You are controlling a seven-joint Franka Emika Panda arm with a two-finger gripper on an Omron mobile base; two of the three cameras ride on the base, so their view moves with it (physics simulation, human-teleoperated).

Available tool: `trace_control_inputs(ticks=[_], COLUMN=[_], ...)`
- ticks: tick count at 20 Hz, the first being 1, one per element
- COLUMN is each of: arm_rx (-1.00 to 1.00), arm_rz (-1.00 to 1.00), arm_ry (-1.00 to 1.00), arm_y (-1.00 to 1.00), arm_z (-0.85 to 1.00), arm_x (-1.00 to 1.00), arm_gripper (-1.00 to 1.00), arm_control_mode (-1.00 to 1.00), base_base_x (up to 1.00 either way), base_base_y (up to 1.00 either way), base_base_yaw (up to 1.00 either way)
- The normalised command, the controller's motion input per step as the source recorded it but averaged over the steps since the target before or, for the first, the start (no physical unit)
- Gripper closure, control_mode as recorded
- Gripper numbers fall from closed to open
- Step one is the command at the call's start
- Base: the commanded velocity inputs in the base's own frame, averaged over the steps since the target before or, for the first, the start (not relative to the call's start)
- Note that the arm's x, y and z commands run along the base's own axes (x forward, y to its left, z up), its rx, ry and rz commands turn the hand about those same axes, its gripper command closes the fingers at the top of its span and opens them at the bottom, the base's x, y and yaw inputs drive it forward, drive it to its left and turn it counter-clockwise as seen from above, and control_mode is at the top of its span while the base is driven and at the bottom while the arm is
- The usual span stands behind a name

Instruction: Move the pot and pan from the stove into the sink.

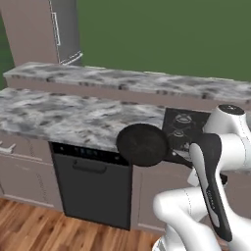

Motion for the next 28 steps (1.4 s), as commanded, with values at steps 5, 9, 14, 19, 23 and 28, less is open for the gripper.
trace_control_inputs(ticks=[5,9,14,19,23,28], arm_rx=[0.0,0.0,0.0,0.0,0.0,0.0], arm_rz=[0.0,0.0,0.0,0.0,0.0,0.0], arm_ry=[0.0,0.0,0.0,0.0,0.0,0.0], arm_y=[0.0,0.0,0.0,0.0,0.0,0.0], arm_z=[0.0,0.0,0.0,0.0,0.0,0.0], arm_x=[0.0,0.0,0.0,0.0,0.0,0.0], arm_gripper=[1.0,1.0,1.0,1.0,1.0,1.0], arm_control_mode=[1.0,1.0,1.0,1.0,1.0,1.0], base_base_x=[-0.16,-0.15,-0.13,-0.09,-0.06,-0.06], base_base_y=[0.0,0.0,0.0,0.0,0.0,0.0], base_base_yaw=[0.48,0.47,0.47,0.48,0.49,0.49])
